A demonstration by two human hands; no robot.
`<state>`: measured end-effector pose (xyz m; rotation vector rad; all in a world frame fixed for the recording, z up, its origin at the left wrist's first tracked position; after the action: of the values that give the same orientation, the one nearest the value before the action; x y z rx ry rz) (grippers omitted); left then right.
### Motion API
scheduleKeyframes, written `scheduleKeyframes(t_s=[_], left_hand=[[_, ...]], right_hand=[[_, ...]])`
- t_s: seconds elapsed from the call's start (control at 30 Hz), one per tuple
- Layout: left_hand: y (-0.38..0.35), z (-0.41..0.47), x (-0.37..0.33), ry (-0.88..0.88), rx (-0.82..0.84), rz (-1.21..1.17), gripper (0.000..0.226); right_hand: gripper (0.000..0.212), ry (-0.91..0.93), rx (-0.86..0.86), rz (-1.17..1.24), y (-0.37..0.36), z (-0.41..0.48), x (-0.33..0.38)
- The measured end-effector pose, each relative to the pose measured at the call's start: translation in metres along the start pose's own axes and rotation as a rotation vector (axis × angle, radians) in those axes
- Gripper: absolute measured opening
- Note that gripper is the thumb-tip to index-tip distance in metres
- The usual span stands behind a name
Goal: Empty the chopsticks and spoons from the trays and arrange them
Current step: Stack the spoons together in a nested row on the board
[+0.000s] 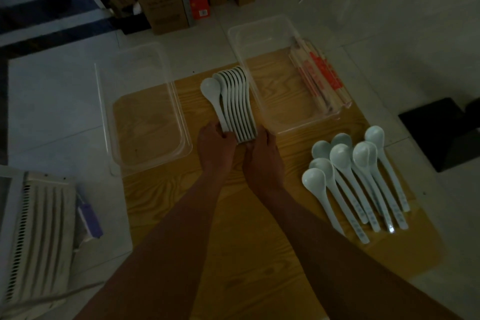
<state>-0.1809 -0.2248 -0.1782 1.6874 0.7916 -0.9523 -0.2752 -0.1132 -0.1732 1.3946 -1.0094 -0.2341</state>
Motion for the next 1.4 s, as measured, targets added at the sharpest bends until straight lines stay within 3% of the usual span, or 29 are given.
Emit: scheduleKeyframes(t_s=[0.47,0.6,0.9,1.17,1.4], left_hand=[[0.002,-0.053,0.008,0.067,0.010,0.055,0.029],[0.002,-0.083,0.016,0.124,0.032,0.064,0.044],[-0.003,-0.147,0.023,0.165,0.081,0.127,0.044],[-0.020,-0.198,0.013,0.147,0.120,0.093,0.039],[-0.024,-0.228,0.018,0.155,0.195,0.132,0.033]], right_hand=[[0.056,0.020,0.020,-0.041,0.012,-0.052,-0.025],[0.044,0.058,-0.010,-0.050,0.023,-0.076,-0.030],[0.032,-0.133,-0.142,-0.274,0.081,-0.122,-0.104],[0.026,-0.320,0.025,-0.416,0.081,-0.163,-0.163],[0.018,-0.269,0.049,-0.350,0.071,-0.179,-0.160]])
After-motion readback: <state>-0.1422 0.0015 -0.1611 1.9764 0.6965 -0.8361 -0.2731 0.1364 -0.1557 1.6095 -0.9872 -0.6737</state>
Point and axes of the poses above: each hand's wrist, its own z-axis towards the middle knuckle, its own y-axis out of the back of the hand, x = y × z, the point moved 8 cm from there along z, towards the middle knuckle, and after that the axes turned 13 degrees about -z, right-handed, at the moved point
